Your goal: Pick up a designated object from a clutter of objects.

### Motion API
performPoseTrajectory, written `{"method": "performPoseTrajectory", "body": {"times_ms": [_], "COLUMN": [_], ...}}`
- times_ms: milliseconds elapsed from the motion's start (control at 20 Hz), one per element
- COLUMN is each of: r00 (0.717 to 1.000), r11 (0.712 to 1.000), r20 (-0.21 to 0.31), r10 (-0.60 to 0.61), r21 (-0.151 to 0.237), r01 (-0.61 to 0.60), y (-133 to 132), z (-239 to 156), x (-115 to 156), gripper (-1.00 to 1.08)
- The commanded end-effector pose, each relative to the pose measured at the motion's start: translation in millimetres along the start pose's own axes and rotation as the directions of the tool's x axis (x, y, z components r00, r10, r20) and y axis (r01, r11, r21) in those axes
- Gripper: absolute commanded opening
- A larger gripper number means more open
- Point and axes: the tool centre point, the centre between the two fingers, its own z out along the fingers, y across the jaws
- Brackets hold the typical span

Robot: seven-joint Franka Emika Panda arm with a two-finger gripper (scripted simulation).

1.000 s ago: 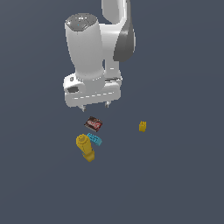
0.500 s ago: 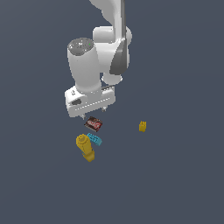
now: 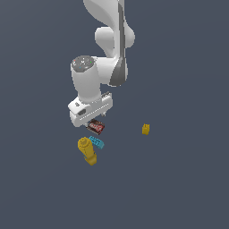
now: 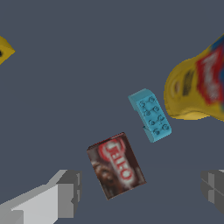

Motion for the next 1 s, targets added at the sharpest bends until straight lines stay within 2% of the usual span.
{"method": "performPoseTrajectory", "body": {"times_ms": [0, 500, 950], "r00": [0.998, 0.964, 0.929], "r11": [0.998, 0.964, 0.929], "r20": [0.001, 0.003, 0.003], "r10": [-0.058, -0.267, -0.369], "r21": [0.001, 0.004, 0.007], "r01": [0.058, 0.267, 0.369], "y": [-1, -7, -12], "z": [12, 56, 77], "x": [-6, -29, -41], "gripper": [1.0, 1.0, 1.0]}}
